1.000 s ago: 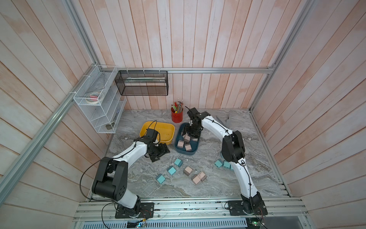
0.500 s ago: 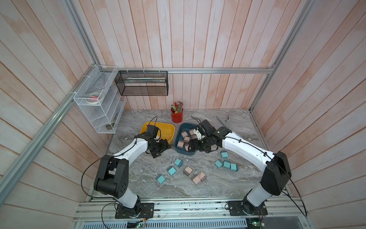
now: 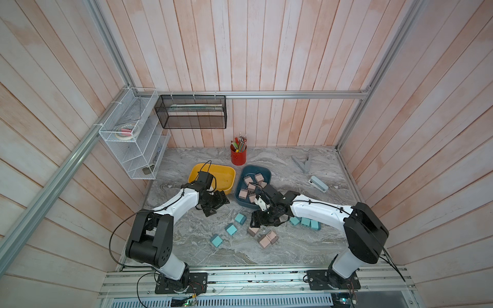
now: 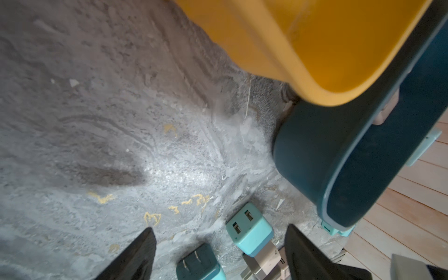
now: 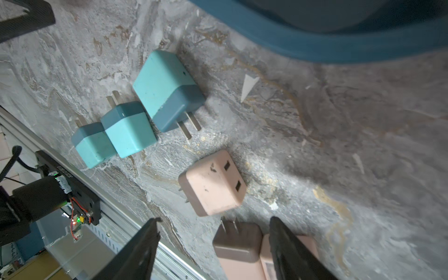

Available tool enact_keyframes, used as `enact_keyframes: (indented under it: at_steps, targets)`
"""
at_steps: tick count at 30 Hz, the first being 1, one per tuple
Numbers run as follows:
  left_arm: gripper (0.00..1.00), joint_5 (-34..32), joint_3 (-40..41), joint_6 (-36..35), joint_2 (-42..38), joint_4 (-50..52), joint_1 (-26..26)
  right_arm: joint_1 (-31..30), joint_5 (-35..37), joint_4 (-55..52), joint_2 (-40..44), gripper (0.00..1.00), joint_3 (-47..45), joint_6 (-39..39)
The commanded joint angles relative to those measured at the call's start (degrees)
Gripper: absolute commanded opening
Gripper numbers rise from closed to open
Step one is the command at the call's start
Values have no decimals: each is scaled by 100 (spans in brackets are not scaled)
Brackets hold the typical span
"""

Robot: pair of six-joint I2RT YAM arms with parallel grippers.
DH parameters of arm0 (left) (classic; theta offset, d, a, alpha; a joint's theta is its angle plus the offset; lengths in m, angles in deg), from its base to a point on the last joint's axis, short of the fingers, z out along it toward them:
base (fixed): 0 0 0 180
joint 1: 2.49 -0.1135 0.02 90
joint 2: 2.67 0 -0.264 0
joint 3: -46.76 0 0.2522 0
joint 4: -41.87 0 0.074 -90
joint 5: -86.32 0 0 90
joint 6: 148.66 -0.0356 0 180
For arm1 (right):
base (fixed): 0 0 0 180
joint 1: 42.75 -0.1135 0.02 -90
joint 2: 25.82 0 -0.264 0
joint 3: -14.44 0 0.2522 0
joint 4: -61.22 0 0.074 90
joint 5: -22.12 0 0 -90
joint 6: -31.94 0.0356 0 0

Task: Place the plugs by color into the storage box
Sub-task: Pick up the plug from the center of the board.

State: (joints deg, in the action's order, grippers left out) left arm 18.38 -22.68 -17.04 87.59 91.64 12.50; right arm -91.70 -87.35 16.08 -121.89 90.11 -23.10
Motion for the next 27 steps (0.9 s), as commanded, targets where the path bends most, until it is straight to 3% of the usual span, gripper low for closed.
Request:
enact_keyframes:
  at_steps: [1, 12, 17, 27]
  targets:
    - [85, -19, 123, 30, -187, -44, -31, -123, -406, 183, -347, 74, 83, 46]
    - [85, 17, 253, 47, -176, -154, -31, -242, -520, 99, -805, 74, 269, 160]
    - [85, 24, 312, 54, -213, -185, -31, -268, -453, -40, -1080, 75, 795, 109]
    - [85, 72, 579, 131, -299, -348, -35, -509, 486, -855, -1561, 72, 1384, 100]
